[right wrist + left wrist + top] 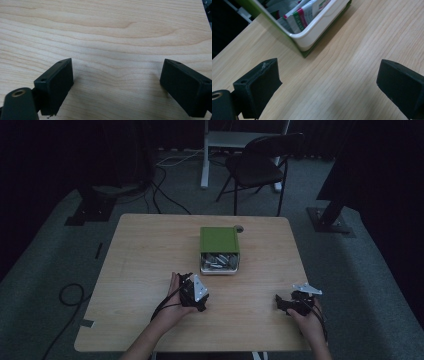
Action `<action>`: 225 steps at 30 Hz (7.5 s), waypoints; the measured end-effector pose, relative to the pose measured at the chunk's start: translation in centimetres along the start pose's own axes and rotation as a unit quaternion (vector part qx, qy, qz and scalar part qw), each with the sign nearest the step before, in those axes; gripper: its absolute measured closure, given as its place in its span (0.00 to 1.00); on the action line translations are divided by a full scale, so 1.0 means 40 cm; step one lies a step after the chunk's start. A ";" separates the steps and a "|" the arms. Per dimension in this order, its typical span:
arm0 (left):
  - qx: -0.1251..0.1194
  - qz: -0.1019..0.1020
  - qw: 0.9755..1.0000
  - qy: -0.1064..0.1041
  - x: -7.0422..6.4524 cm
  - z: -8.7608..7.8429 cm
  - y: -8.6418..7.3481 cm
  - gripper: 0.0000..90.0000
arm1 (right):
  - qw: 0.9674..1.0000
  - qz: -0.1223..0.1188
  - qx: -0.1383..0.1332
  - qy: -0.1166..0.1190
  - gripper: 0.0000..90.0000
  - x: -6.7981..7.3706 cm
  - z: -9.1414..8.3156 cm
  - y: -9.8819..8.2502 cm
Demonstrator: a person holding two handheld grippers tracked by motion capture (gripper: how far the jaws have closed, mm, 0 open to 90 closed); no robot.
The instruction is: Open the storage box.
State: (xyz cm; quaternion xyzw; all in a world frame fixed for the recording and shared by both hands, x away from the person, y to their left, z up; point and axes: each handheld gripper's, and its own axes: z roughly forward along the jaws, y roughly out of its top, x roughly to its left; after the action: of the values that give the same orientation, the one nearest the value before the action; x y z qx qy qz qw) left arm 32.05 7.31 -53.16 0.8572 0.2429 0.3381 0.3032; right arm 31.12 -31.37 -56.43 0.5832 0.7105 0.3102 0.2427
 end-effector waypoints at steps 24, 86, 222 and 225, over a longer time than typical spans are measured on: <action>-0.008 0.119 0.991 0.062 -0.035 0.066 0.047 0.25 | 1.000 0.000 0.000 0.000 0.12 0.000 0.000 0.000; 0.004 0.265 0.961 0.085 -0.034 0.110 0.068 0.76 | 1.000 0.000 0.000 0.000 0.12 0.000 0.000 0.000; -0.071 -0.124 0.989 -0.038 0.094 -0.195 -0.227 0.48 | 1.000 0.001 0.000 -0.001 0.12 0.000 0.000 0.000; -0.063 -0.143 0.987 -0.036 0.109 -0.196 -0.246 0.46 | 1.000 0.000 0.000 -0.001 0.12 0.000 0.000 0.000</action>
State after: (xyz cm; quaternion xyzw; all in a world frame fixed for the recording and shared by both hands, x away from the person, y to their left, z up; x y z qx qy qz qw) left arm 27.13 19.66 -53.41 0.8044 0.3305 0.2745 0.4103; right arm 31.12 -31.38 -56.43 0.5839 0.7100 0.3095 0.2433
